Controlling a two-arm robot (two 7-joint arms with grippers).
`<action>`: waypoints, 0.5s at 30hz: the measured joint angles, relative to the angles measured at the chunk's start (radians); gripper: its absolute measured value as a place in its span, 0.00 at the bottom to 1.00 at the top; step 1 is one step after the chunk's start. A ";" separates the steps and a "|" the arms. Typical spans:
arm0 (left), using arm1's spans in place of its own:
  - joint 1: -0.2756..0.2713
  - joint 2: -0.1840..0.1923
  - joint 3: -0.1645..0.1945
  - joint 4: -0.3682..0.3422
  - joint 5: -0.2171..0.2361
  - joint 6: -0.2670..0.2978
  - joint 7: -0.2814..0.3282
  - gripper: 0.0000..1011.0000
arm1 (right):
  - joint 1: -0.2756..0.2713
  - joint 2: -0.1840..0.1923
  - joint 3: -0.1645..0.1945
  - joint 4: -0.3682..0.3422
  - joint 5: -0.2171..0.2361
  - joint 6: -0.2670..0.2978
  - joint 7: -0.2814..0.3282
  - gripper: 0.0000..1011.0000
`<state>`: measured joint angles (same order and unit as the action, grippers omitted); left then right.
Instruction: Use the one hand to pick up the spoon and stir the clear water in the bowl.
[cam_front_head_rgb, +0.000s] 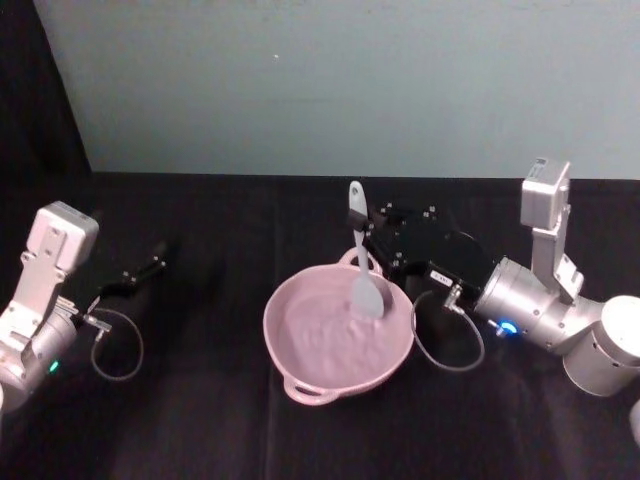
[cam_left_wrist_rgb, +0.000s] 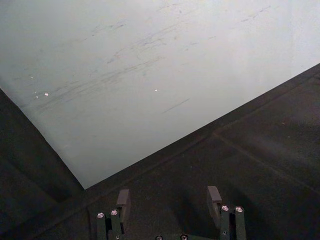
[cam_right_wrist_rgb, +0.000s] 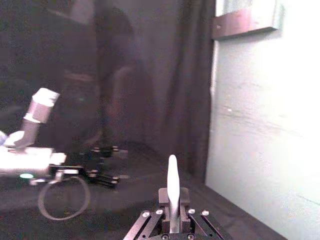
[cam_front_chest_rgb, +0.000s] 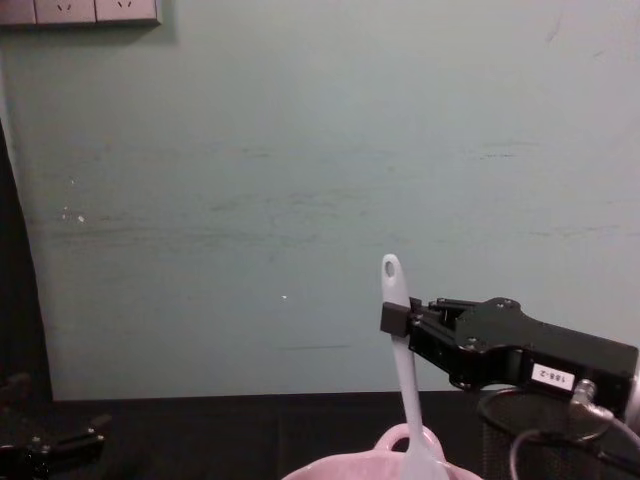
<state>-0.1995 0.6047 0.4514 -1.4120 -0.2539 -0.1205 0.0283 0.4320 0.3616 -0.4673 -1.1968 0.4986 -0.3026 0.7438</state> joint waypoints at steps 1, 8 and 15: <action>0.000 0.000 0.000 0.000 0.000 0.000 0.000 0.99 | -0.010 0.007 -0.002 -0.017 0.009 0.004 0.015 0.11; 0.000 0.000 0.000 0.000 0.000 0.000 0.000 0.99 | -0.016 -0.003 -0.037 -0.032 0.043 0.008 0.080 0.11; 0.000 0.000 0.000 0.000 0.000 0.000 0.000 0.99 | 0.046 -0.070 -0.073 0.082 0.063 -0.019 0.128 0.11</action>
<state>-0.1995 0.6047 0.4514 -1.4120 -0.2539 -0.1205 0.0283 0.4776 0.2917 -0.5407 -1.1150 0.5619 -0.3220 0.8718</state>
